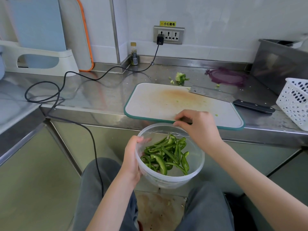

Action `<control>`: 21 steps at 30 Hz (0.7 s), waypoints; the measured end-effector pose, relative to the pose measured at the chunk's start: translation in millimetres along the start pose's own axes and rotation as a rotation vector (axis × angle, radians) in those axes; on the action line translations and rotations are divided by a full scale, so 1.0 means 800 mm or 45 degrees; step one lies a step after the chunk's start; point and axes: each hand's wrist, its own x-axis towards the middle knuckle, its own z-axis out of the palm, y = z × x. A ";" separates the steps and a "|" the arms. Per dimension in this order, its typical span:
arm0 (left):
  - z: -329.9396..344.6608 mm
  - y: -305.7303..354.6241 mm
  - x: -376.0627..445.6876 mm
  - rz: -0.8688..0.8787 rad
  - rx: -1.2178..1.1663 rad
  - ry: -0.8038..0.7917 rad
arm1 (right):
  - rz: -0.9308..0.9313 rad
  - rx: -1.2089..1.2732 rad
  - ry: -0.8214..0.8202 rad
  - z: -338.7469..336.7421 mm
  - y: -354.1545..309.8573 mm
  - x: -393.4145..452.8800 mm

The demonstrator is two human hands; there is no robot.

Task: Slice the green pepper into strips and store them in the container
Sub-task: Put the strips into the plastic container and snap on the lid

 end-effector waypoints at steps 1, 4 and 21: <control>0.000 0.000 0.000 -0.001 0.007 0.005 | 0.030 0.056 0.004 -0.002 0.000 0.001; 0.001 0.000 -0.001 -0.001 0.013 0.007 | 0.083 0.166 0.025 -0.005 0.001 0.004; 0.017 0.000 -0.003 0.053 0.074 -0.032 | 0.076 0.168 -0.001 -0.012 0.001 0.006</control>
